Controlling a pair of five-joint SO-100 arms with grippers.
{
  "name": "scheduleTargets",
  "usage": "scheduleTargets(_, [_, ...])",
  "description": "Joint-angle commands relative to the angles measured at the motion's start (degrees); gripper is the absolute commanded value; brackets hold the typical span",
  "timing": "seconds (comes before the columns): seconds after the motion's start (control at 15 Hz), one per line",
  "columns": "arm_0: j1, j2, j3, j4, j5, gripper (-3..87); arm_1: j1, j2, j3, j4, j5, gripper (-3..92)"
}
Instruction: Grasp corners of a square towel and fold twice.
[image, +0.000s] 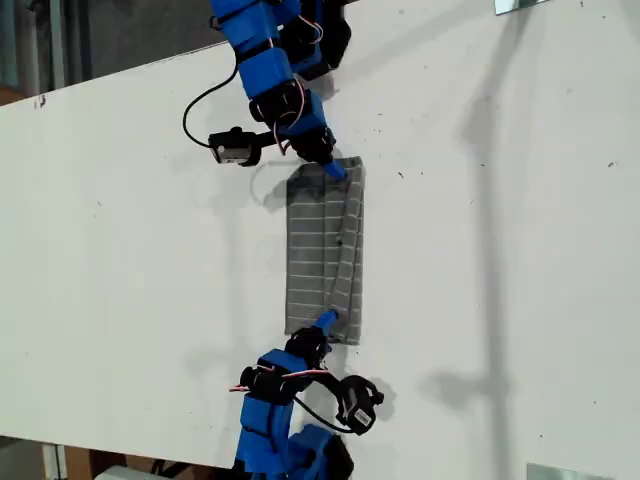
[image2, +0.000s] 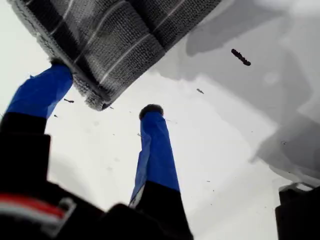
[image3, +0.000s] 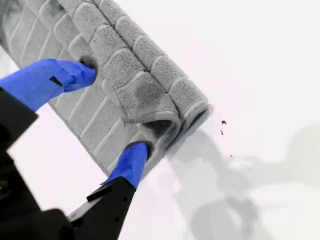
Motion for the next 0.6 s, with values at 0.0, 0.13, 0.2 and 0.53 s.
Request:
scheduleTargets(0.0, [-1.76, 2.9, 1.85, -2.2, 0.53, 28.8, 0.44, 3.08, 2.72, -3.52, -0.44, 30.6])
scheduleTargets(0.13, [-2.37, 2.9, 3.69, -4.13, 0.88, 28.8, 0.97, 4.83, 5.1, -4.75, -0.44, 29.9])
scheduleTargets(0.2, [-2.81, 2.99, 4.22, -4.57, 1.23, 28.8, 1.67, 5.98, 5.89, -4.75, -0.7, 29.9])
scheduleTargets(0.53, [-3.25, 3.25, 4.75, -5.89, 2.46, 27.9, 0.97, 6.94, 4.83, -4.83, -1.23, 26.5])
